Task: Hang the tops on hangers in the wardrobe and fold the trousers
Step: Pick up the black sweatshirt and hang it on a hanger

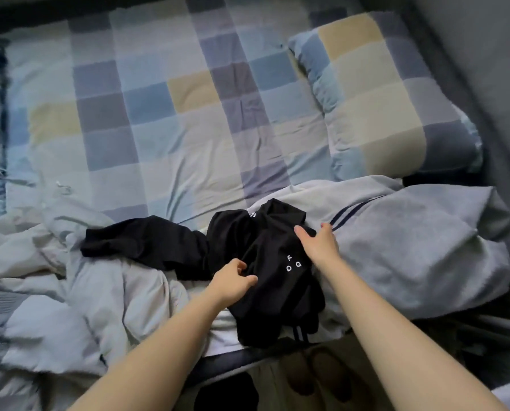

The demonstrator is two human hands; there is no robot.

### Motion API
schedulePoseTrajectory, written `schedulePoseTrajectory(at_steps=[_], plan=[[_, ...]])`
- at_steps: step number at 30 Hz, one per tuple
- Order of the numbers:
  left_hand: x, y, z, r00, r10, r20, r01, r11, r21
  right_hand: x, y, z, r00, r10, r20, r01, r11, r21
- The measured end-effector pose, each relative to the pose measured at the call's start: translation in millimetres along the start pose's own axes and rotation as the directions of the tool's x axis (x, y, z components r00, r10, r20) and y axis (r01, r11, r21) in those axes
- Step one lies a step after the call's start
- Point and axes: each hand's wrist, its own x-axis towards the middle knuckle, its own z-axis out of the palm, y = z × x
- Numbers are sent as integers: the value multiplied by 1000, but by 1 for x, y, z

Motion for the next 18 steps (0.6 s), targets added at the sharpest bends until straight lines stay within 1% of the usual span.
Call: schedulePoseTrajectory(at_steps=[2, 3, 4, 5, 6, 7, 8, 9, 10, 11, 12, 13, 14, 15, 16, 17, 18], plan=[[13, -8, 12, 999, -52, 16, 53, 997, -64, 17, -1, 11, 998, -35, 56, 42, 989, -142], [16, -10, 15, 996, -87, 29, 90, 986, -139, 20, -2, 16, 996, -56, 67, 67, 981, -182], [18, -10, 17, 989, -134, 62, 145, 959, -244, 19, -4, 19, 995, -70, 66, 80, 983, -164], [16, -8, 16, 975, -190, 115, 219, 905, -364, 14, -6, 23, 994, -85, 64, 92, 991, -101], [14, -6, 15, 951, -239, 195, 306, 820, -484, 5, -10, 26, 993, -95, 65, 96, 995, -15], [14, -4, 14, 925, -266, 273, 379, 708, -596, -7, -15, 30, 992, -102, 76, 95, 991, 97], [15, -3, 12, 902, -264, 343, 432, 584, -687, -22, -20, 32, 989, -93, 115, 64, 970, 234], [15, -1, 9, 887, -232, 398, 461, 469, -753, -40, -25, 35, 981, -73, 177, -2, 921, 390], [14, 2, 5, 880, -173, 442, 474, 368, -800, -62, -29, 34, 967, -55, 251, -88, 846, 526], [11, 6, 1, 876, -106, 471, 481, 285, -829, -84, -31, 33, 947, -55, 318, -164, 767, 621], [7, 10, -5, 882, -52, 469, 469, 213, -857, -107, -32, 31, 924, -70, 375, -221, 702, 677], [1, 14, -11, 893, -27, 449, 447, 166, -879, -127, -35, 25, 900, -85, 427, -269, 661, 700], [-5, 17, -18, 909, -27, 416, 416, 131, -900, -144, -37, 19, 875, -99, 473, -308, 640, 704], [-13, 19, -26, 923, -41, 383, 385, 143, -912, -160, -40, 11, 862, -104, 497, -329, 630, 704], [-18, 20, -30, 931, -70, 359, 366, 179, -913, -168, -41, 4, 847, -101, 523, -365, 605, 708], [-28, 19, -38, 939, -99, 329, 344, 237, -909, -179, -43, -4, 842, -99, 530, -385, 579, 719], [-38, 19, -43, 947, -118, 299, 320, 272, -907, -187, -45, -13, 844, -99, 527, -396, 549, 736]])
